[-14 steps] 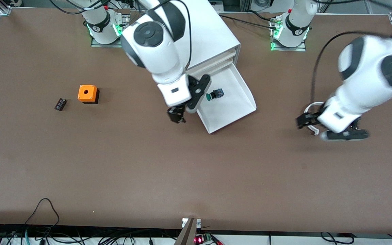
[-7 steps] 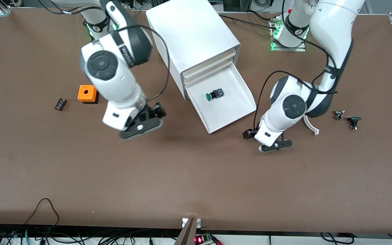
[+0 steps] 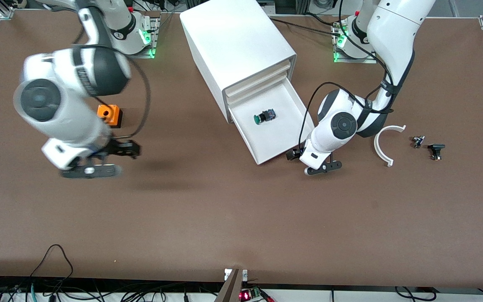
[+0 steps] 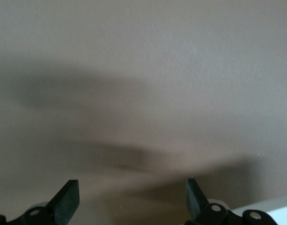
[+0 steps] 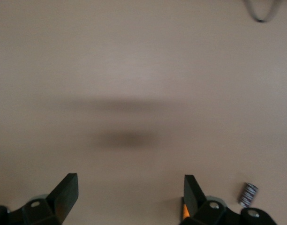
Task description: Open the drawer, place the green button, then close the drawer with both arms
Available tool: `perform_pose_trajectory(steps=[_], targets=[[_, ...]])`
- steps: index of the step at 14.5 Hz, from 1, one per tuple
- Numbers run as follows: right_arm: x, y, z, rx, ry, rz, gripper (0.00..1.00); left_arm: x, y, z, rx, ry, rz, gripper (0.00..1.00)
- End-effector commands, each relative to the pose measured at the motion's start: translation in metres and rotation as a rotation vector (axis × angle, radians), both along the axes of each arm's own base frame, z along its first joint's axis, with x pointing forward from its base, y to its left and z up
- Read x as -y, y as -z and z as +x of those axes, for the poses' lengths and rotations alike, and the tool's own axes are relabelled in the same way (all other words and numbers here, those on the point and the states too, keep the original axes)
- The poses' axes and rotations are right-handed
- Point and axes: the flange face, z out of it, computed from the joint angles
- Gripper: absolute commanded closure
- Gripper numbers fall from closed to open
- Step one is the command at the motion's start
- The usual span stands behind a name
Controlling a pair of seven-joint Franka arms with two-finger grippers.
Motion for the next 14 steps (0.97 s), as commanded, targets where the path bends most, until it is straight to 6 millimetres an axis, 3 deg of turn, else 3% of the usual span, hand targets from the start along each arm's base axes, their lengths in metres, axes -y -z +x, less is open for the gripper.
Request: perform_pose_trajectory(steps=[1, 3, 6, 10, 14], targets=[[0.058, -0.04, -0.022, -0.001, 0.091, 0.032, 0.0, 0.016, -0.005, -0.035, -0.034, -0.009, -0.016, 0.0], [0.084, -0.067, -0.032, 0.01, 0.101, 0.047, 0.0, 0.036, -0.006, -0.058, -0.069, 0.021, -0.034, 0.0], [0.107, -0.087, -0.047, 0.01, 0.097, 0.05, 0.0, 0.07, -0.008, -0.095, -0.103, 0.11, -0.047, 0.0], [0.128, -0.078, -0.054, -0.02, -0.004, 0.046, 0.0, 0.1, -0.007, -0.135, -0.161, 0.198, -0.047, 0.0], [0.129, -0.086, -0.063, -0.021, -0.061, 0.04, 0.0, 0.122, -0.015, -0.161, -0.192, 0.264, -0.047, 0.0]])
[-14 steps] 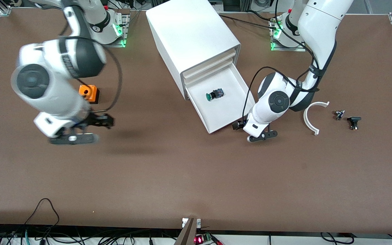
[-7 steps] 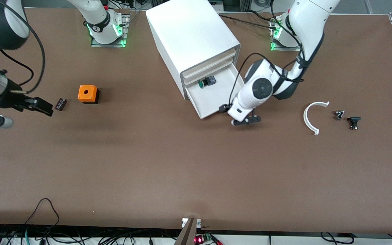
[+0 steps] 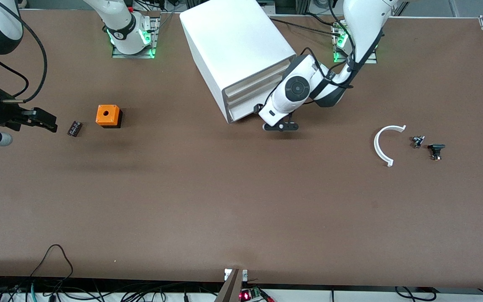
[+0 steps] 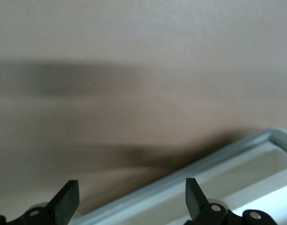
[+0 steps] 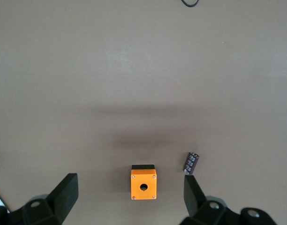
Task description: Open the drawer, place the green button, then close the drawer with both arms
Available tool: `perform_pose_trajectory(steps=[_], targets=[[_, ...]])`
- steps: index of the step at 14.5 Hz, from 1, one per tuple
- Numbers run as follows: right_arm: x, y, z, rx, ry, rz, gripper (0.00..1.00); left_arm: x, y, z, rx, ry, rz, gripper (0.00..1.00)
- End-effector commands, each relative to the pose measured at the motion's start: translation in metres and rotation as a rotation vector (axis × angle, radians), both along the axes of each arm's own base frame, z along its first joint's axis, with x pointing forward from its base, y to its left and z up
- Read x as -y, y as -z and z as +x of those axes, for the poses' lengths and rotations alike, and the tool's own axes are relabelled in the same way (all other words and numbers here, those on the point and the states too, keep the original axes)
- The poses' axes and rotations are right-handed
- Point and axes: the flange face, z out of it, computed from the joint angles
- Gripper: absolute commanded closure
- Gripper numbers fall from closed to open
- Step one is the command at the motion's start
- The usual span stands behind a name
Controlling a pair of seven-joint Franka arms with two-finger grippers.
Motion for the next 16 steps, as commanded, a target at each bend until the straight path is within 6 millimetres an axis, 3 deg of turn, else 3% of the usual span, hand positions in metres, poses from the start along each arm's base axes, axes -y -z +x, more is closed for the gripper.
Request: perform_pose_trajectory(steps=[1, 5, 7, 13, 16], targets=[[0.0, -0.007, -0.018, -0.001, -0.03, 0.006, 0.0, 0.002, -0.012, -0.019, -0.042, 0.03, 0.013, 0.0], [0.0, -0.008, -0.045, 0.027, -0.035, 0.003, 0.0, 0.0, -0.014, -0.017, -0.048, 0.028, 0.018, 0.0], [0.001, -0.004, -0.062, 0.042, -0.037, 0.004, 0.0, -0.008, -0.033, 0.0, -0.007, 0.004, 0.003, 0.0], [0.001, -0.003, -0.07, 0.04, -0.04, 0.009, 0.0, -0.117, -0.138, 0.123, 0.218, -0.257, -0.052, 0.0], [0.002, -0.004, -0.073, 0.012, -0.024, 0.008, 0.0, -0.171, -0.202, 0.139, 0.317, -0.26, -0.036, 0.0]])
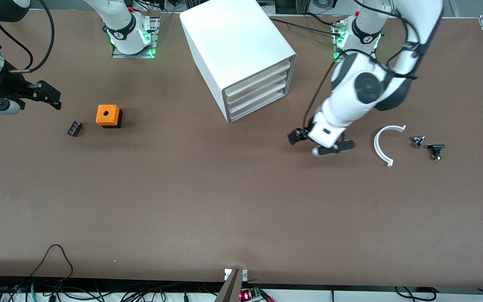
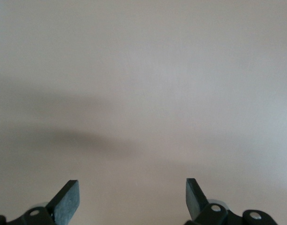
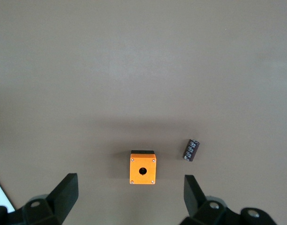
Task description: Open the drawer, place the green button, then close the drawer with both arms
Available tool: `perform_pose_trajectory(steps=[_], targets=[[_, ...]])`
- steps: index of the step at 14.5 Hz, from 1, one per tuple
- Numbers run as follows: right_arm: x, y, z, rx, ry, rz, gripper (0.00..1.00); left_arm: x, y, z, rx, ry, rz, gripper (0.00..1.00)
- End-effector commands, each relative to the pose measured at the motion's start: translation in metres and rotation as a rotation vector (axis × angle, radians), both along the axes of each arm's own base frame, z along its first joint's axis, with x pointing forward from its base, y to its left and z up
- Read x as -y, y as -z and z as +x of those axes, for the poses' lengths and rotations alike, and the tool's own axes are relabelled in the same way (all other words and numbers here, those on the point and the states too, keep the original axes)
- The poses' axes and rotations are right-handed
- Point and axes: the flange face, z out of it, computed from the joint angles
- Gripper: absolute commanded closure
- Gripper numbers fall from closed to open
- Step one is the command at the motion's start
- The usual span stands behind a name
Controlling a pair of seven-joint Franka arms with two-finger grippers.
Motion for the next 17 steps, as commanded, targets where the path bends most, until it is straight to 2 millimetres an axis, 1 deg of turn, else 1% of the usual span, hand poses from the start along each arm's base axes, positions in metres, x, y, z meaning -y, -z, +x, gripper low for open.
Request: perform_pose_trajectory(steps=[1, 2, 3, 4, 5, 6, 7, 8, 10, 11, 12, 13, 15, 17], targets=[[0.001, -0.002, -0.009, -0.023, 0.004, 0.001, 0.0, -0.041, -0.068, -0.002, 0.053, 0.047, 0.03, 0.0], [0.001, -0.003, -0.007, -0.023, -0.001, 0.002, 0.0, -0.06, -0.093, 0.0, 0.051, 0.089, 0.045, 0.0], [0.002, -0.004, -0.007, -0.02, 0.004, 0.006, 0.0, -0.087, -0.123, 0.007, 0.05, 0.124, 0.056, 0.0], [0.001, -0.007, -0.006, -0.007, 0.009, 0.009, 0.0, -0.11, -0.151, 0.009, 0.042, 0.172, 0.067, 0.0], [0.0, -0.007, -0.004, -0.005, 0.009, 0.009, 0.0, -0.131, -0.173, 0.009, 0.034, 0.225, 0.074, 0.0], [0.0, -0.008, -0.003, 0.0, 0.01, 0.009, 0.0, -0.158, -0.193, 0.008, 0.022, 0.273, 0.101, 0.0], [0.0, -0.008, -0.003, -0.002, 0.009, 0.009, 0.0, -0.18, -0.209, 0.007, 0.016, 0.323, 0.147, 0.0], [0.002, -0.009, -0.004, 0.0, 0.012, 0.009, 0.0, -0.194, -0.22, 0.004, 0.012, 0.373, 0.18, 0.0], [0.005, -0.01, -0.004, -0.005, 0.012, 0.01, 0.0, -0.216, -0.238, -0.006, 0.02, 0.415, 0.232, 0.0], [0.006, -0.009, -0.004, -0.008, 0.008, 0.01, 0.0, -0.225, -0.243, -0.011, 0.013, 0.422, 0.252, 0.0], [0.006, -0.01, -0.005, -0.007, 0.014, 0.01, 0.0, -0.227, -0.247, -0.016, -0.004, 0.431, 0.257, 0.0], [0.005, -0.011, -0.005, -0.005, 0.015, 0.008, 0.0, -0.228, -0.246, -0.019, -0.026, 0.437, 0.265, 0.0], [0.005, -0.018, -0.003, 0.009, 0.012, 0.008, 0.0, -0.228, -0.242, -0.019, -0.037, 0.446, 0.268, 0.0], [0.005, -0.019, -0.004, 0.007, 0.011, 0.008, 0.0, -0.227, -0.243, -0.018, -0.032, 0.458, 0.267, 0.0]])
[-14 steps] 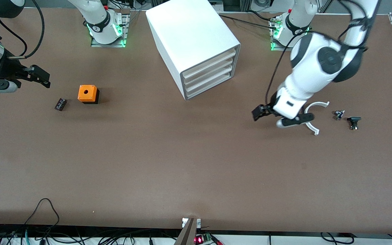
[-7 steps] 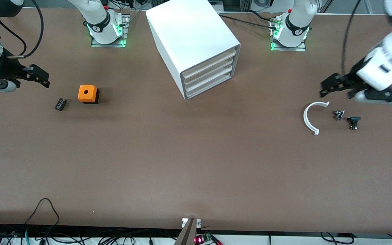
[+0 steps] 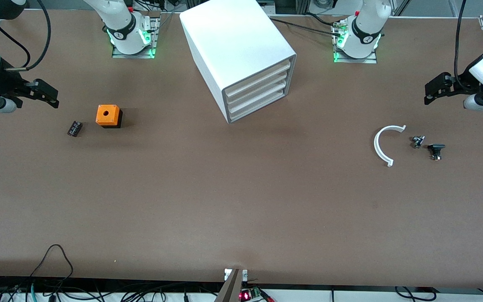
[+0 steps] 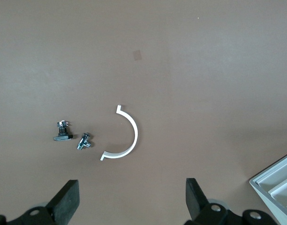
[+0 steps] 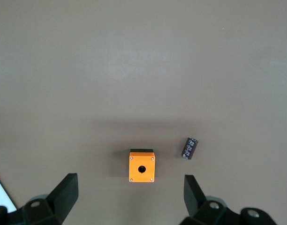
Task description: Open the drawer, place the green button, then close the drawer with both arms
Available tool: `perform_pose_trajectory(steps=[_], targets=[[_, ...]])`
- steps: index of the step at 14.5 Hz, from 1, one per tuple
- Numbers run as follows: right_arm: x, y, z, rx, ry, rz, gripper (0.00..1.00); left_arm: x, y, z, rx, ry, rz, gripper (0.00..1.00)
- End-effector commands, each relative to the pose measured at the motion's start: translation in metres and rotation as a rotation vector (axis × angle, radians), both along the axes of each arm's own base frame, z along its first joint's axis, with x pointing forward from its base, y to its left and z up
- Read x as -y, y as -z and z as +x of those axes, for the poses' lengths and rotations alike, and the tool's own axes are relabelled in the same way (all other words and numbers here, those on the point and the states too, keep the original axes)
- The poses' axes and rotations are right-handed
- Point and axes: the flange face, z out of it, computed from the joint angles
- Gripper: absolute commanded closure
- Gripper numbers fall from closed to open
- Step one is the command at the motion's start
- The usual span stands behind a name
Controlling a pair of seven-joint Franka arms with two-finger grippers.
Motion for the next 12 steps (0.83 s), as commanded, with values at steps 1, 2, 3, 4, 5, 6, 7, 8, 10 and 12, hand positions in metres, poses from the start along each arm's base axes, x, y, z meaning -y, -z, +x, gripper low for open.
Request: perform_pose_trajectory(steps=[1, 2, 3, 4, 5, 6, 7, 8, 10, 12], targets=[[0.002, -0.013, -0.003, 0.01, 0.004, 0.008, 0.0, 0.0, -0.006, -0.001, -0.003, 0.036, 0.025, 0.0], [0.002, -0.017, -0.003, 0.016, 0.001, 0.008, 0.0, 0.002, -0.007, -0.001, 0.0, 0.039, 0.02, 0.0], [0.002, -0.017, -0.003, 0.017, 0.001, 0.008, 0.0, 0.004, -0.009, -0.001, 0.003, 0.04, 0.014, 0.0], [0.002, -0.02, -0.003, 0.022, 0.001, 0.009, 0.0, 0.005, -0.01, -0.001, 0.006, 0.042, 0.012, 0.0], [0.002, -0.02, -0.003, 0.022, 0.001, 0.009, 0.0, 0.006, -0.013, -0.001, 0.012, 0.043, 0.009, 0.0], [0.002, -0.019, -0.003, 0.02, 0.001, 0.008, 0.0, 0.006, -0.014, -0.001, 0.014, 0.043, 0.007, 0.0], [0.002, -0.02, -0.004, 0.016, 0.001, 0.007, 0.0, 0.006, -0.014, -0.001, 0.014, 0.042, 0.007, 0.0], [0.001, -0.025, -0.005, 0.017, 0.0, 0.007, 0.0, 0.006, -0.013, 0.0, 0.012, 0.042, 0.007, 0.0], [0.002, -0.031, -0.006, 0.001, 0.002, 0.002, 0.0, 0.005, -0.012, 0.0, 0.011, 0.039, 0.006, 0.0], [0.002, -0.031, -0.007, -0.001, -0.003, 0.002, 0.0, 0.005, -0.012, 0.0, 0.011, 0.037, 0.006, 0.0]])
